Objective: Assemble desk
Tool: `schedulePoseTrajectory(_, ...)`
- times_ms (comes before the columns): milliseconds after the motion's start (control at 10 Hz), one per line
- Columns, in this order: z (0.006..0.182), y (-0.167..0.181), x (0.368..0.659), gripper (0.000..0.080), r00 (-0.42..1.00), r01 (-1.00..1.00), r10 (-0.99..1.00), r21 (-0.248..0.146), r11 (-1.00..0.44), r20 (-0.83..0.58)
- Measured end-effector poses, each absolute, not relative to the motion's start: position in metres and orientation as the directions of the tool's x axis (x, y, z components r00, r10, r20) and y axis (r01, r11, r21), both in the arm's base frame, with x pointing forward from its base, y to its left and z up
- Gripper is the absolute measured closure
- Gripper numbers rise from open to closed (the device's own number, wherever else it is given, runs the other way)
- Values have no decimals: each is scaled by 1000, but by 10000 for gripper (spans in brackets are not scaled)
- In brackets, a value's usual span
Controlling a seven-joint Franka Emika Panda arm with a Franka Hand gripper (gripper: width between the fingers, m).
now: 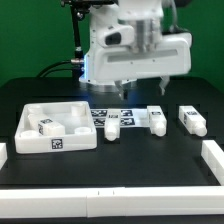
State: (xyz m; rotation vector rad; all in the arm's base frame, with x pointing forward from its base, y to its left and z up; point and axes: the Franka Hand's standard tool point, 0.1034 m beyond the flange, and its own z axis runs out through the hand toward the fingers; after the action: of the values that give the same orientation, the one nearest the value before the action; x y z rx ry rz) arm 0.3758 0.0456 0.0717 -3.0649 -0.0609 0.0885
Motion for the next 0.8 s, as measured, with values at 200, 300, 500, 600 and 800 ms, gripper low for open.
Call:
schedulePoseTrajectory(200,67,49,374,151,997,14,19,-73,-997,-68)
schedulePoseTrajectory(300,67,49,374,150,998,12,17,-73,-997,-68)
schedulePoseTrajectory(500,63,35,370,150,992,100,105,-75,-992,-63)
schedulePoseTrajectory(600,60,11,364,150,981,180,185,-77,-981,-60)
schedulePoseTrajectory(800,56,-14,361,150,982,178,182,-72,-981,-57)
